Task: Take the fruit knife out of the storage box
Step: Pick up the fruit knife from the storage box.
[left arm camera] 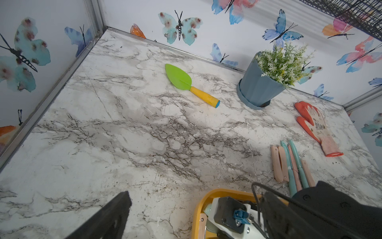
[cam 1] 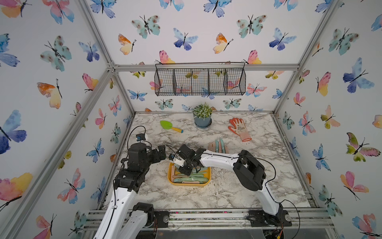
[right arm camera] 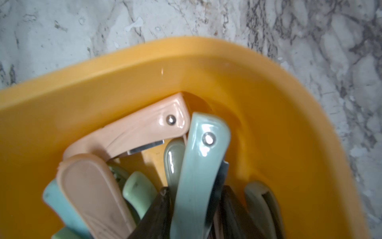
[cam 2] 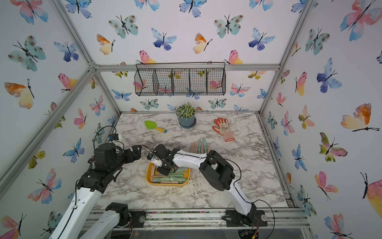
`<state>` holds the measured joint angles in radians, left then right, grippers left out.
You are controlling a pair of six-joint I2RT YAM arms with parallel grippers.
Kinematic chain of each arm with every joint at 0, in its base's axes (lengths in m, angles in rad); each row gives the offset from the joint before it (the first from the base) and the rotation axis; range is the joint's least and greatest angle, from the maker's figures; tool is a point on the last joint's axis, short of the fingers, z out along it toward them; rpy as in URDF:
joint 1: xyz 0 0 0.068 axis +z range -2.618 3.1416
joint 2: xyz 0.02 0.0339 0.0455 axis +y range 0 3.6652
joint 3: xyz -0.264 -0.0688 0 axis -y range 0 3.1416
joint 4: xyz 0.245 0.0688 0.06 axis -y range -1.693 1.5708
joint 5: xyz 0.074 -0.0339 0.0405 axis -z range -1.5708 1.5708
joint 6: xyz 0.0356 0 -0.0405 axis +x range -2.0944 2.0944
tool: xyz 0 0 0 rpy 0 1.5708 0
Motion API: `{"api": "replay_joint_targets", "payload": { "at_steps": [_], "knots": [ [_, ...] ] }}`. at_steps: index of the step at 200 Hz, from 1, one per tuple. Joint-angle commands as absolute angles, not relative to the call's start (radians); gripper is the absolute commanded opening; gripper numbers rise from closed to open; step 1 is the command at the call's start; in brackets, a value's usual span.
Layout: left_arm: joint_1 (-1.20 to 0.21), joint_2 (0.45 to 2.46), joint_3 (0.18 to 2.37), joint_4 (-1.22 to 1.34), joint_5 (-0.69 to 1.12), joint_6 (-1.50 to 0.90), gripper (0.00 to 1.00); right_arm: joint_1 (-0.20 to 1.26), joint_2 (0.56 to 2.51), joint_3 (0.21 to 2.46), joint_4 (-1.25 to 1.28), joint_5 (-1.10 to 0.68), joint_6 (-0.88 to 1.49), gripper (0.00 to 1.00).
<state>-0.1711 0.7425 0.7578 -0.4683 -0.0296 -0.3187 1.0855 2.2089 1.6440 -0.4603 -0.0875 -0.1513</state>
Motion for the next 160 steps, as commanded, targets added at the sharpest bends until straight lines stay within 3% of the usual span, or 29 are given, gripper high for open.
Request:
{"api": "replay_joint_targets", "payload": {
  "at_steps": [1,56,119,160],
  "knots": [
    [-0.166,0.729,0.77,-0.453,-0.045,-0.321,0.98,1.097,2.233,1.649,-0.534,-0.084,-0.138,0.42],
    [-0.166,0.729,0.77,-0.452,-0.046,-0.321,0.98,1.096,2.21,1.64,-0.52,-0.072,-0.126,0.38],
    [-0.166,0.727,0.77,-0.453,-0.045,-0.321,0.98,1.097,2.173,1.615,-0.507,-0.067,-0.115,0.25],
    [-0.166,0.729,0.77,-0.452,-0.043,-0.321,0.98,1.097,2.16,1.612,-0.509,-0.066,-0.11,0.24]
  ]
}}
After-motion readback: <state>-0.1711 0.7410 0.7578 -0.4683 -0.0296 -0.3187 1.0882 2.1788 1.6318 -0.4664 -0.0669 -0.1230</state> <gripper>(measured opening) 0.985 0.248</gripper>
